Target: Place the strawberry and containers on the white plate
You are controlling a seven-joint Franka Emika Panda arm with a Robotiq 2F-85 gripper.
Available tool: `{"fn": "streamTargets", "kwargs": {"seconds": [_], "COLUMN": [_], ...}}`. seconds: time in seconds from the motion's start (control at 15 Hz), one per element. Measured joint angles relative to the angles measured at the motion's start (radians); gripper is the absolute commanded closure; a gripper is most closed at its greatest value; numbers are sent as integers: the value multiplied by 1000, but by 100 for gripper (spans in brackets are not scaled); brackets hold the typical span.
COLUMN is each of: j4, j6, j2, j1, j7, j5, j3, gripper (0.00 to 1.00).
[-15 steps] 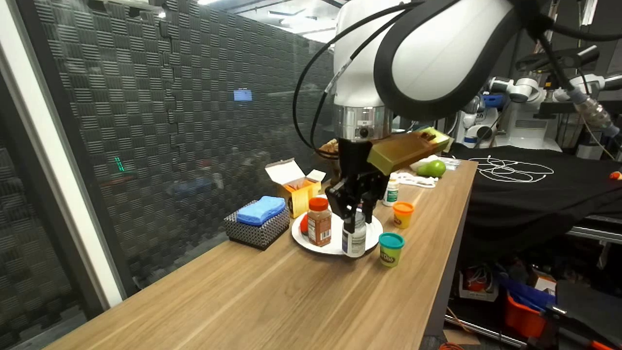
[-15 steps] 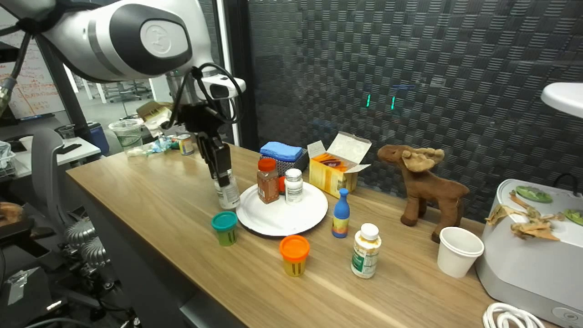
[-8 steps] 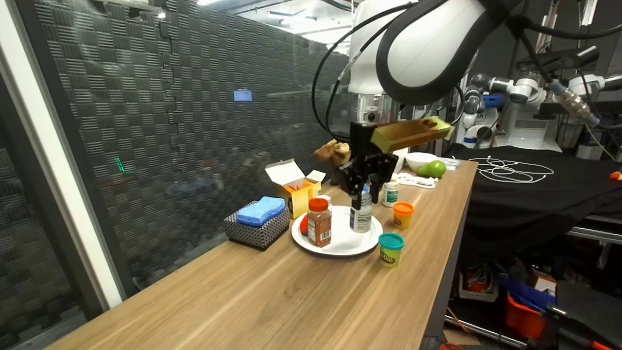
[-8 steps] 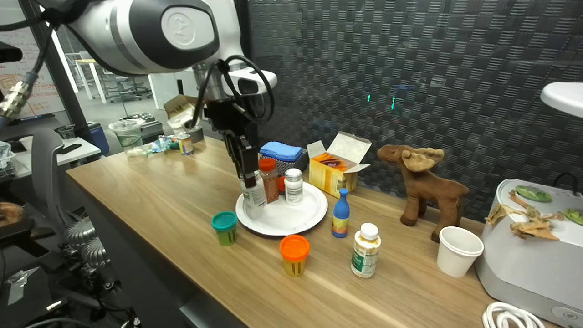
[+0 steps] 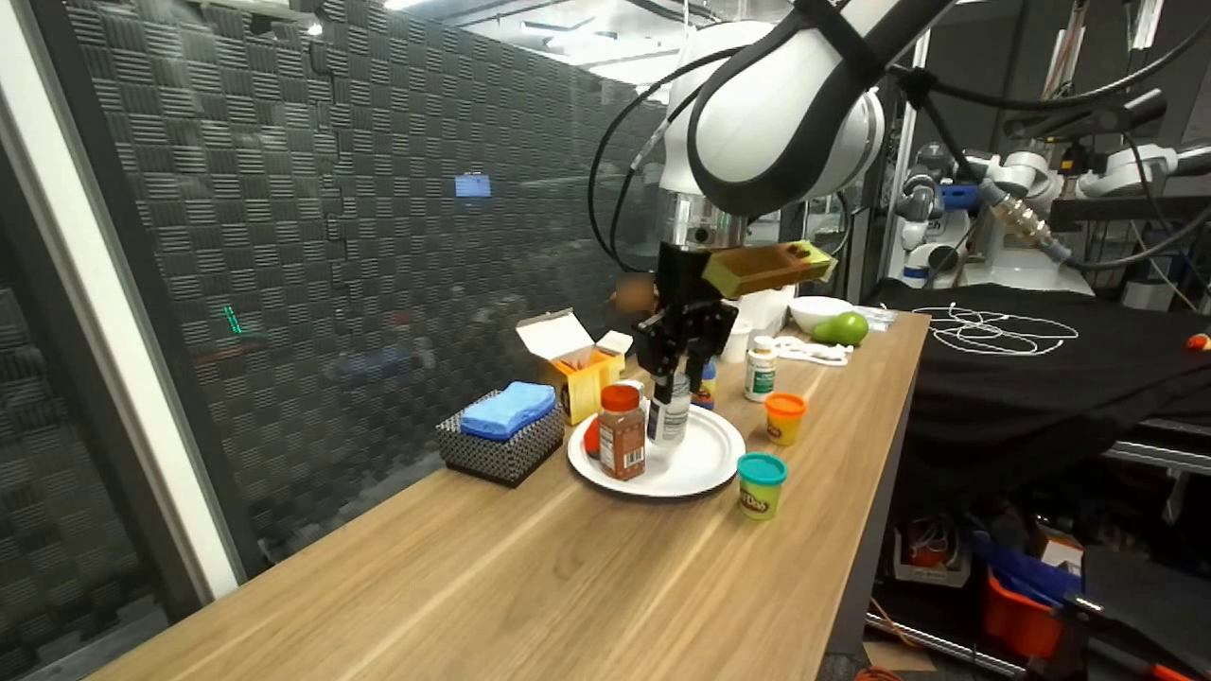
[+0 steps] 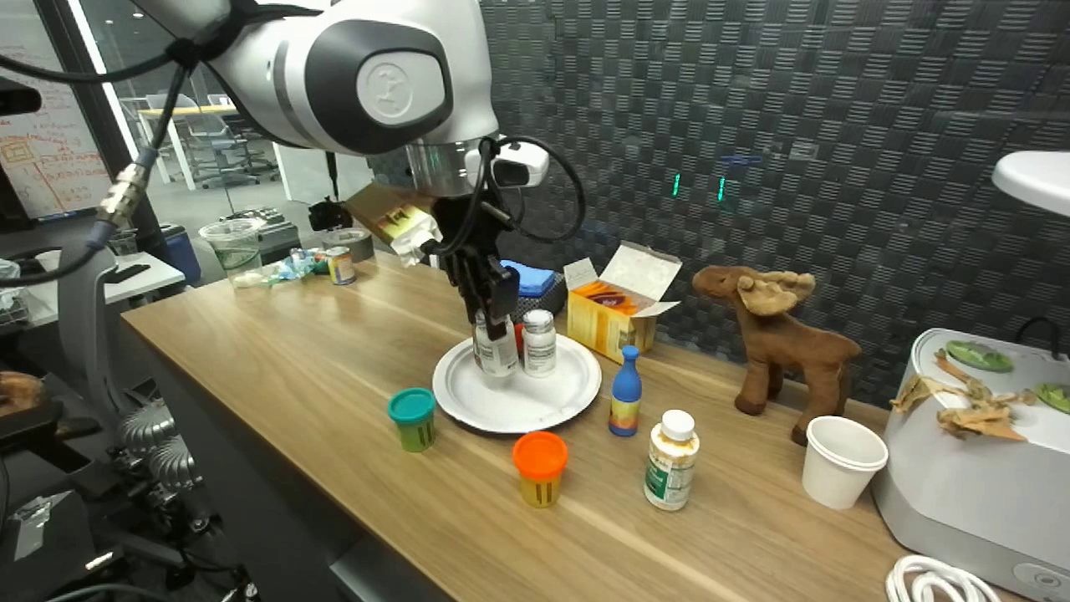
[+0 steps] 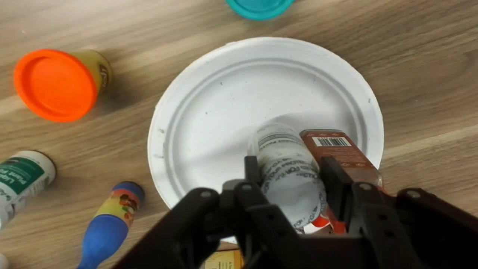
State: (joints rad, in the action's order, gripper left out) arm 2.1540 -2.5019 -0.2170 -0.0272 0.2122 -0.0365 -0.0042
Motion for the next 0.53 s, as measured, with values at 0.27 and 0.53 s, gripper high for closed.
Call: {"fn": "streamTargets", "kwargs": {"seconds": [0.27,0.53], "j4": [-31,-42], "j6": [-16,-37], "j2": [-48,-76], "j1": [0,0], "j7": [-77,-150], "j5": [0,1], "j3": [3,6], "gripper": [80,80]}}
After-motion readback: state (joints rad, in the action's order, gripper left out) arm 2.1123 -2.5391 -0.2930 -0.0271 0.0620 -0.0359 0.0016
